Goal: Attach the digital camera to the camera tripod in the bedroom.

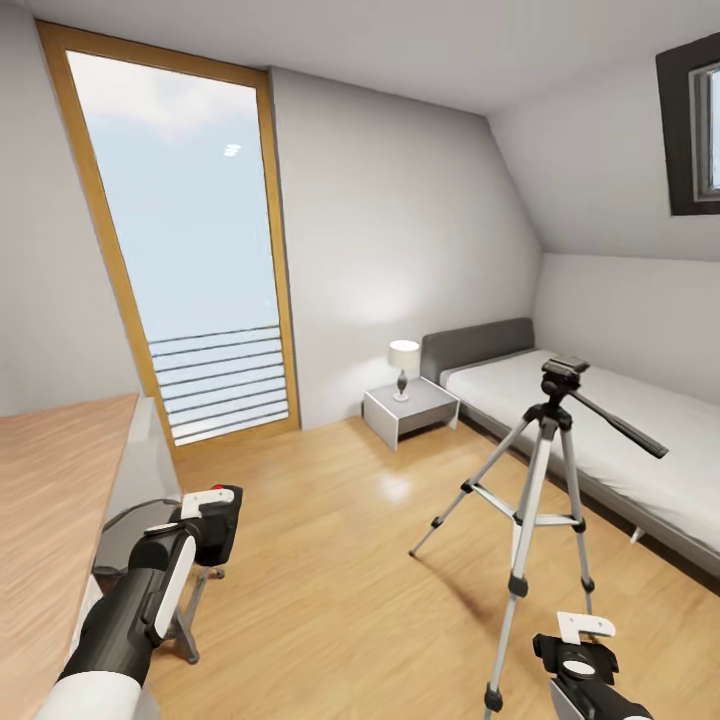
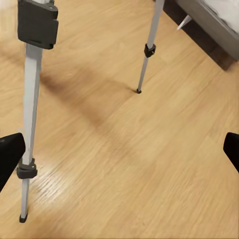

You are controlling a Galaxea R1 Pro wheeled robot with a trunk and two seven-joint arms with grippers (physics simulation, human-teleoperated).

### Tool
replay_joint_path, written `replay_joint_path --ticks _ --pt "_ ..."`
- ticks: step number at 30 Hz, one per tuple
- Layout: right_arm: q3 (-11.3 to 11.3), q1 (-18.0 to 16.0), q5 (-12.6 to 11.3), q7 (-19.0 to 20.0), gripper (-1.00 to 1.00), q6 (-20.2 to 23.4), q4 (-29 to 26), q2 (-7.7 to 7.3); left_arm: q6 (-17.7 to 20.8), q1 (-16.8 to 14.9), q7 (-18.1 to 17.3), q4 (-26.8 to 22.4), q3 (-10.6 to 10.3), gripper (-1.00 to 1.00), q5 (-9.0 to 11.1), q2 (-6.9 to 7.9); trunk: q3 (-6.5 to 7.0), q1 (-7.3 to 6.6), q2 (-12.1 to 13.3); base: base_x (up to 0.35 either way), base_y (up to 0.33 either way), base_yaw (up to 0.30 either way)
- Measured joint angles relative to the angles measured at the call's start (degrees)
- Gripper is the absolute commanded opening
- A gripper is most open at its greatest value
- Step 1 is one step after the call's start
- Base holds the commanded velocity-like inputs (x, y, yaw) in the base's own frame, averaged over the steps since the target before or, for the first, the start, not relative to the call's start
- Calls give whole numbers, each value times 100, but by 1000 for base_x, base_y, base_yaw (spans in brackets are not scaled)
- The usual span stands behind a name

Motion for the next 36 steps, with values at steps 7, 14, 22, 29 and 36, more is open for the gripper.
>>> replay_joint_path --ticks 7,14,22,29,36 --pt "-4 0 2 4 100 -2 0 -5 0 0 0 2 2 -100 -2 0 0 0 0 0 -6 193" --pt "-4 1 7 -3 100 -3 -2 -6 -1 -1 1 3 1 -100 -2 0 0 0 0 0 -1 41" --pt "-4 1 10 -17 100 -3 -2 -5 -1 -1 1 3 2 -100 -2 -1 0 0 0 0 0 8" --pt "-4 1 11 -17 100 1 -2 -6 -1 -1 4 0 2 -100 3 -6 0 0 0 0 0 1" --pt "-4 1 11 -17 100 4 -2 -1 0 -1 9 0 2 -100 -2 -7 0 -1 0 26 0 0"
